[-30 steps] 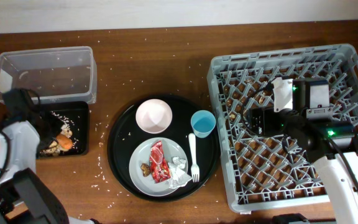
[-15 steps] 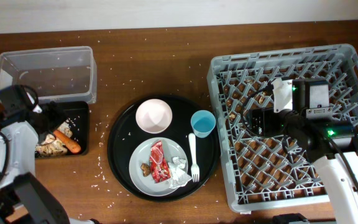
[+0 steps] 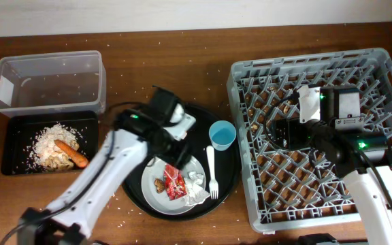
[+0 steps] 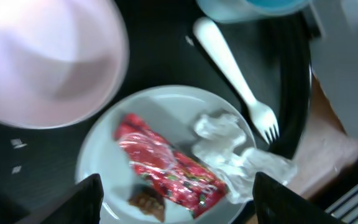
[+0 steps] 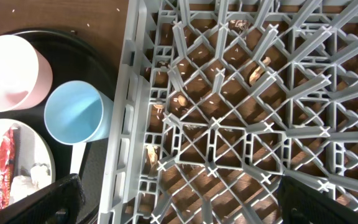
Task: Sort waste into correct bins and load items into the dishwasher rack
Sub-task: 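Grasp the red meat and napkin on the plate with the left gripper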
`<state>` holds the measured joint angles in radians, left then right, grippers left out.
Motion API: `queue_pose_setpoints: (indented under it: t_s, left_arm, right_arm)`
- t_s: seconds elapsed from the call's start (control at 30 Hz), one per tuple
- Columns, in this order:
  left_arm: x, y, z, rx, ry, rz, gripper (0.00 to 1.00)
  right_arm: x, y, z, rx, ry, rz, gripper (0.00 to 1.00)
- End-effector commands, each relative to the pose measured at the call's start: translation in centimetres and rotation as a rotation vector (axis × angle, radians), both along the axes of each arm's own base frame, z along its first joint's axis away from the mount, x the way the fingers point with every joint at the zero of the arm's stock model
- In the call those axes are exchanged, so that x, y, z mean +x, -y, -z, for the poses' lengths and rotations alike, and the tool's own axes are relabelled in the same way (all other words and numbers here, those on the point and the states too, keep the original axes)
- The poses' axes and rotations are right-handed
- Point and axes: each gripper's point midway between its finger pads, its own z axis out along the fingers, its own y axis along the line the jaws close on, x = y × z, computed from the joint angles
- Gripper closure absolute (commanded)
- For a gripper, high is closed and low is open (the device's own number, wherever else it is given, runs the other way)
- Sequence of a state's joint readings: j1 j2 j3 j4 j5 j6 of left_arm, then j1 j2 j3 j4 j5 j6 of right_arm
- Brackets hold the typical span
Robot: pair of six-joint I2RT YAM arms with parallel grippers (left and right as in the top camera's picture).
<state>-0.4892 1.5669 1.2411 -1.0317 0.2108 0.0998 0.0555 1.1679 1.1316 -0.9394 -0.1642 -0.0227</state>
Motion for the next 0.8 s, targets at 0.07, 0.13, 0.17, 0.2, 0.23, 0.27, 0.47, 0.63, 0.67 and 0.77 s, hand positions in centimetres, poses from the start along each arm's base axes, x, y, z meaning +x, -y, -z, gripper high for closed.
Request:
queue_pose_setpoints:
  t_s: [0.07, 0.13, 0.17, 0.2, 0.23, 0.27, 0.47, 0.63, 0.67, 0.77]
  left_arm:
    - [-3.6, 1.6, 6.2, 0.139, -0.157, 0.149, 0.23]
    - [-4.6, 1.7, 7.6, 0.172, -0.212, 0.169, 0.24]
    - [-5.1, 1.7, 7.9, 0.186, -0.23, 0.179, 0.23]
    - [-5.5, 1.7, 8.3, 0.199, -0.247, 0.188, 0.23]
    - [-5.7, 1.6, 8.7, 0.209, -0.258, 0.192, 0.23]
    - [-6.1, 1.3, 9.2, 0.22, -0.274, 0.192, 0.23]
    - [-6.1, -0.3, 11.4, 0.29, -0.246, 0.19, 0.19]
    - [-4.7, 0.0, 12.7, 0.281, -0.157, 0.183, 0.58]
    - [-4.6, 0.0, 12.7, 0.28, -0.156, 0.183, 0.71]
    - [-4.6, 0.0, 12.7, 0.28, -0.156, 0.183, 0.99]
  right_arm:
    - [0.0, 0.0, -0.5, 0.01, 0.004, 0.002, 0.01]
    - [0.0, -0.1, -0.5, 0.01, 0.005, 0.002, 0.01]
    - [0.0, -0.1, -0.5, 0.01, 0.004, 0.002, 0.02]
    - [0.0, -0.1, -0.5, 0.01, 0.004, 0.002, 0.01]
    - [0.0, -0.1, -0.5, 0.01, 0.004, 0.002, 0.01]
    - [0.0, -0.1, -0.5, 0.01, 0.004, 0.002, 0.01]
    - [0.0, -0.1, -0.5, 0.01, 0.004, 0.002, 0.01]
    - [0.0, -0.1, -0.5, 0.01, 0.003, 0.002, 0.01]
    - [0.0, -0.1, -0.5, 0.01, 0.003, 0.002, 0.01]
    - [0.0, 0.0, -0.5, 0.01, 0.003, 0.002, 0.01]
